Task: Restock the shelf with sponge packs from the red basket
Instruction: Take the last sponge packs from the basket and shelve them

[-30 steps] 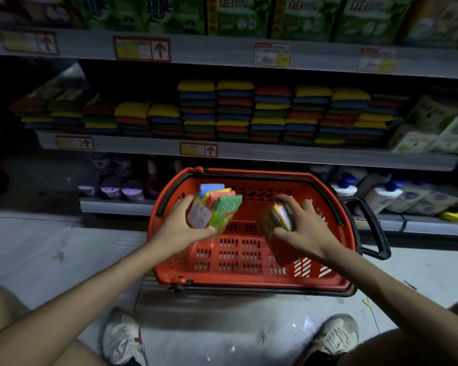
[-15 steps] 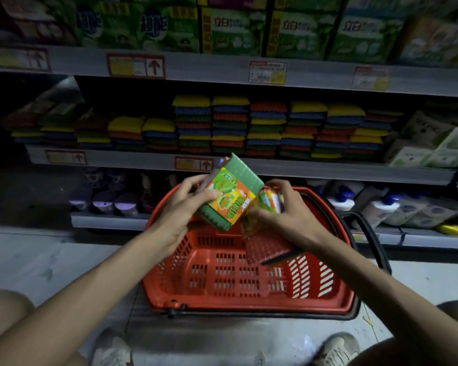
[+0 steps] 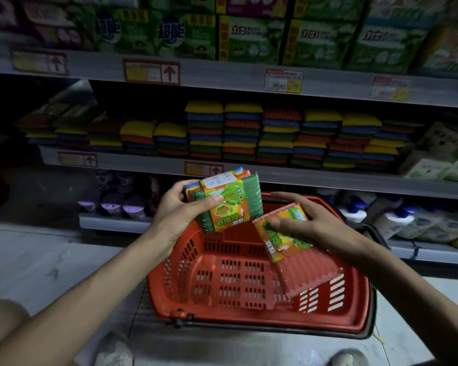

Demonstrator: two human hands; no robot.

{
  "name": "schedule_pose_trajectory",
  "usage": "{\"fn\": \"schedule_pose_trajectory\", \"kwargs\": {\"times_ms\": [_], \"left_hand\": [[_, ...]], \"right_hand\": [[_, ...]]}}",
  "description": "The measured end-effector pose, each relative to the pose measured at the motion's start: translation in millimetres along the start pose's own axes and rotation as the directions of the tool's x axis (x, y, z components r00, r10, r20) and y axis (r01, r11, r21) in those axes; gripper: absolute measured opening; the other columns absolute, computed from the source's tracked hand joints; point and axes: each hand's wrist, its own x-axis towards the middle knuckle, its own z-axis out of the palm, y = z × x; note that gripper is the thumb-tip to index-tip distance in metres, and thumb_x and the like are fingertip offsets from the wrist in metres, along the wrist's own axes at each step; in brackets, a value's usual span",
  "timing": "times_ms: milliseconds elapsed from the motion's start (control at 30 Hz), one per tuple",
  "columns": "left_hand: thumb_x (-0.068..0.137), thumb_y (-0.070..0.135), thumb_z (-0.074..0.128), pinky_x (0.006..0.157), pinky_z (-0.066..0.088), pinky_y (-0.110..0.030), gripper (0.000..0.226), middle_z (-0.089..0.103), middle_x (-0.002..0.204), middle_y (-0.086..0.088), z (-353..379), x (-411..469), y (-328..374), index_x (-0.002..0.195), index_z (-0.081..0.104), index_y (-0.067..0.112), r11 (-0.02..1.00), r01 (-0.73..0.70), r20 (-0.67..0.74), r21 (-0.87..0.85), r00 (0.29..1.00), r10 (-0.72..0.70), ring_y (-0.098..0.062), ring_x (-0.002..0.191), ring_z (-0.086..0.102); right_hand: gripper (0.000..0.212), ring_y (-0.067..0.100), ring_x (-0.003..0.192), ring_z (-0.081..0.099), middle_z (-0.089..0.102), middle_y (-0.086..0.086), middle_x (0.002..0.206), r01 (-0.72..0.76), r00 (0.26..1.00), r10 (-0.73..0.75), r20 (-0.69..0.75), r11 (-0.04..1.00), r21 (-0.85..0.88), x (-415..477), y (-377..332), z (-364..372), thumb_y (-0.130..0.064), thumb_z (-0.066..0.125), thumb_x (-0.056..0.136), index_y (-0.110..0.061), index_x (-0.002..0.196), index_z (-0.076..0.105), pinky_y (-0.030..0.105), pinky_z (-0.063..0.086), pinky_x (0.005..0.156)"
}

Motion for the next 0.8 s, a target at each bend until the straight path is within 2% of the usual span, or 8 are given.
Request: {"fn": "schedule_pose_trajectory", "kwargs": {"times_ms": [100,167,267,433,533,633,733,800], "left_hand": [[0.052,0.042,0.091,0.086,0.060,-0.033,0.075,0.078,0.109,-0.002,-2.3,-3.0,1.7,0.118,0.066,0.015,0.992,-0.086,0.021,0.088,0.996,0.084,-0.018,0.102,0.074],[0.057,0.042,0.089,0.090,0.058,-0.034,0.072,0.076,0.111,0.000,-0.1,-7.6,4.7,0.120,0.063,0.019,0.976,-0.156,0.058,0.154,0.987,0.148,-0.016,0.102,0.073],[0.065,0.036,0.085,0.084,0.059,-0.030,0.070,0.074,0.109,0.006,9.4,-18.5,3.6,0.126,0.054,0.020,0.968,-0.206,0.123,0.146,0.974,0.189,-0.012,0.099,0.072],[0.064,0.022,0.097,0.084,0.057,-0.023,0.088,0.067,0.117,0.004,17.4,-22.6,2.2,0.130,0.040,0.021,0.937,-0.260,0.189,0.232,0.957,0.219,-0.006,0.104,0.070],[0.069,0.012,0.090,0.082,0.054,-0.016,0.083,0.064,0.120,0.001,22.0,-23.7,3.8,0.130,0.036,0.023,0.926,-0.259,0.189,0.274,0.959,0.213,0.001,0.100,0.070],[0.079,0.006,0.084,0.078,0.051,-0.008,0.077,0.063,0.119,0.004,24.0,-26.7,3.0,0.133,0.032,0.022,0.925,-0.242,0.209,0.294,0.960,0.185,0.011,0.093,0.068],[0.083,0.013,0.080,0.080,0.050,-0.009,0.073,0.062,0.119,0.008,20.7,-23.8,3.1,0.133,0.030,0.027,0.928,-0.232,0.246,0.293,0.956,0.161,0.012,0.096,0.066],[0.080,0.025,0.078,0.083,0.050,-0.011,0.070,0.062,0.119,0.010,17.9,-20.9,4.3,0.132,0.031,0.028,0.936,-0.204,0.254,0.287,0.958,0.131,0.011,0.098,0.065]], "right_hand": [[0.090,0.019,0.120,0.068,0.060,-0.008,0.144,0.048,0.997,-0.048,0.064,0.999,-0.011,-5.9,-6.9,4.3,-0.037,0.089,0.077,-0.055,0.149,0.038,0.047,0.055,0.103],[0.093,0.014,0.118,0.069,0.060,-0.013,0.143,0.095,0.985,-0.100,0.139,0.994,0.047,-10.6,-11.2,13.2,-0.020,0.086,0.081,-0.048,0.153,0.034,0.036,0.058,0.096],[0.091,0.008,0.122,0.065,0.064,-0.018,0.135,0.166,0.960,-0.176,0.219,0.984,0.063,-19.2,-15.3,33.8,0.001,0.078,0.085,-0.037,0.153,0.032,0.021,0.055,0.092],[0.109,-0.002,0.140,0.046,0.049,-0.025,0.150,0.220,0.957,-0.212,0.201,0.975,-0.019,-18.5,-7.7,47.6,-0.014,0.087,0.081,-0.043,0.158,0.016,0.028,0.041,0.113],[0.103,0.000,0.133,0.054,0.056,-0.022,0.144,0.205,0.960,-0.205,0.188,0.978,0.018,-16.0,-9.0,46.9,-0.010,0.086,0.081,-0.042,0.156,0.023,0.025,0.050,0.104],[0.102,0.001,0.131,0.056,0.058,-0.019,0.143,0.200,0.960,-0.198,0.197,0.980,0.013,-12.6,-8.2,45.6,-0.007,0.085,0.081,-0.039,0.155,0.024,0.018,0.051,0.098],[0.103,-0.003,0.135,0.050,0.054,-0.023,0.146,0.210,0.955,-0.206,0.212,0.978,-0.001,-12.7,-10.1,45.4,-0.011,0.086,0.082,-0.040,0.157,0.021,0.017,0.046,0.104],[0.101,-0.010,0.135,0.046,0.052,-0.032,0.143,0.218,0.952,-0.208,0.224,0.976,-0.021,-12.9,-12.0,42.8,-0.009,0.085,0.082,-0.042,0.155,0.022,0.007,0.041,0.101]]}}
